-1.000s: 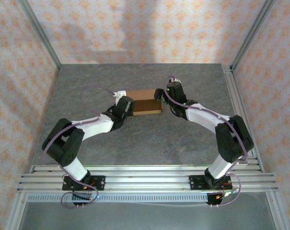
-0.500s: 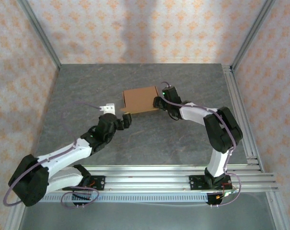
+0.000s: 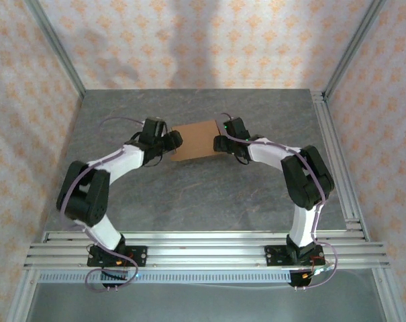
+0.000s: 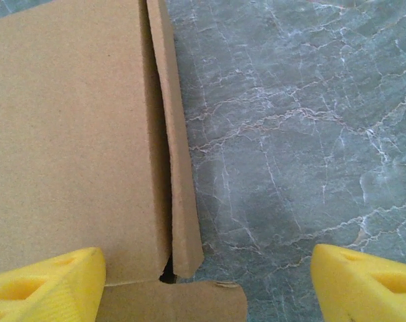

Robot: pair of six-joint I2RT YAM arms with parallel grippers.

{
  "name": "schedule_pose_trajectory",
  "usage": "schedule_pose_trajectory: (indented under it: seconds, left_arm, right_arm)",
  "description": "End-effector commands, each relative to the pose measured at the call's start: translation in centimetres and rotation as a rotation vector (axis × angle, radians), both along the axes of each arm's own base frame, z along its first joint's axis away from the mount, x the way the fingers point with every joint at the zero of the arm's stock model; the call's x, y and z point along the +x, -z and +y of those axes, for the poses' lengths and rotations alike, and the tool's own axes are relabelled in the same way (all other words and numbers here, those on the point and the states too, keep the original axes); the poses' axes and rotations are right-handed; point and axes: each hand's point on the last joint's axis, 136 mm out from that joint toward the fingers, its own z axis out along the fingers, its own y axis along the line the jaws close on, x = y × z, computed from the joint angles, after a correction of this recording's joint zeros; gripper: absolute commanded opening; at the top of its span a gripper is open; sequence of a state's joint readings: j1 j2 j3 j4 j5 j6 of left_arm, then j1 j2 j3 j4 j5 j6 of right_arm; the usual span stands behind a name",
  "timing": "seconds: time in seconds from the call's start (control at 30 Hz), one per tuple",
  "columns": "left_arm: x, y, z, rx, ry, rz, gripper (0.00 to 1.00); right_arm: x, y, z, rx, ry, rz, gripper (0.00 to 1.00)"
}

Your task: Fold the paper box

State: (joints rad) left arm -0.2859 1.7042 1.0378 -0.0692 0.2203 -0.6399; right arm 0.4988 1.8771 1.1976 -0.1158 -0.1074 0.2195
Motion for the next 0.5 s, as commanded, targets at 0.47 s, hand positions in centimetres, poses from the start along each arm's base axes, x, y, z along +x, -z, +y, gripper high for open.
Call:
schedule_pose_trajectory:
  seconds: [0.47]
  left_arm:
    - [1.7, 4.7, -0.7, -0.046, 0.089, 0.135, 0.39]
  right_arm:
    - [4.3, -4.6, 0.8, 0.322, -0.016, -0.022, 0.81]
